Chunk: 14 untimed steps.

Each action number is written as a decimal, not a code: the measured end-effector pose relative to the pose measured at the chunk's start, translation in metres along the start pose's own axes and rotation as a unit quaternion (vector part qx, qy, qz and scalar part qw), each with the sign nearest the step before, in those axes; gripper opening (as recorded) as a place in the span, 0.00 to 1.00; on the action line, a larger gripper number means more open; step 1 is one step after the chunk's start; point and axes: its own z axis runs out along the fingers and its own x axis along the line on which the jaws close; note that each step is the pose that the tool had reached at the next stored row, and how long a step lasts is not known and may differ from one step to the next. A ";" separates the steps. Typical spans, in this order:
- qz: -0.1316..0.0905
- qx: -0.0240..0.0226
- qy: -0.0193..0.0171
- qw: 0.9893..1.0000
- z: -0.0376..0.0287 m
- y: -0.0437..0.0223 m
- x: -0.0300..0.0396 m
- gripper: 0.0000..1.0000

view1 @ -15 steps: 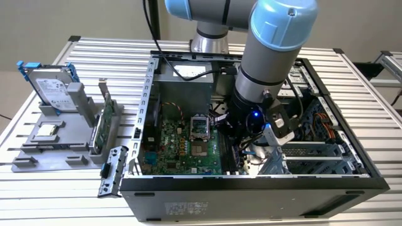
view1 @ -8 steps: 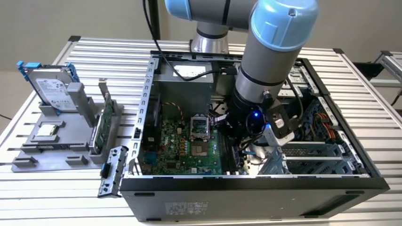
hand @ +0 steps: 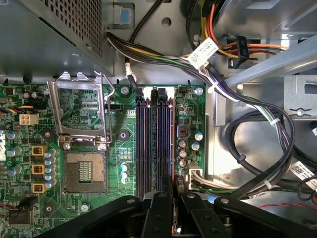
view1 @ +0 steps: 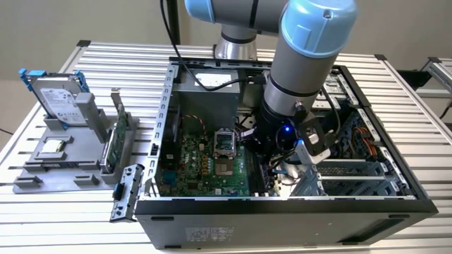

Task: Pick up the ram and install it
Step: 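Press down the ram until it locks into place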

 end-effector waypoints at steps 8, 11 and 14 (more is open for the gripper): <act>0.000 0.000 0.000 1.000 0.0000 -0.0015 0.0001 0.00; 0.000 0.000 0.000 1.000 0.0001 -0.0016 0.0004 0.00; 0.000 0.000 0.000 1.000 0.0001 -0.0016 0.0005 0.00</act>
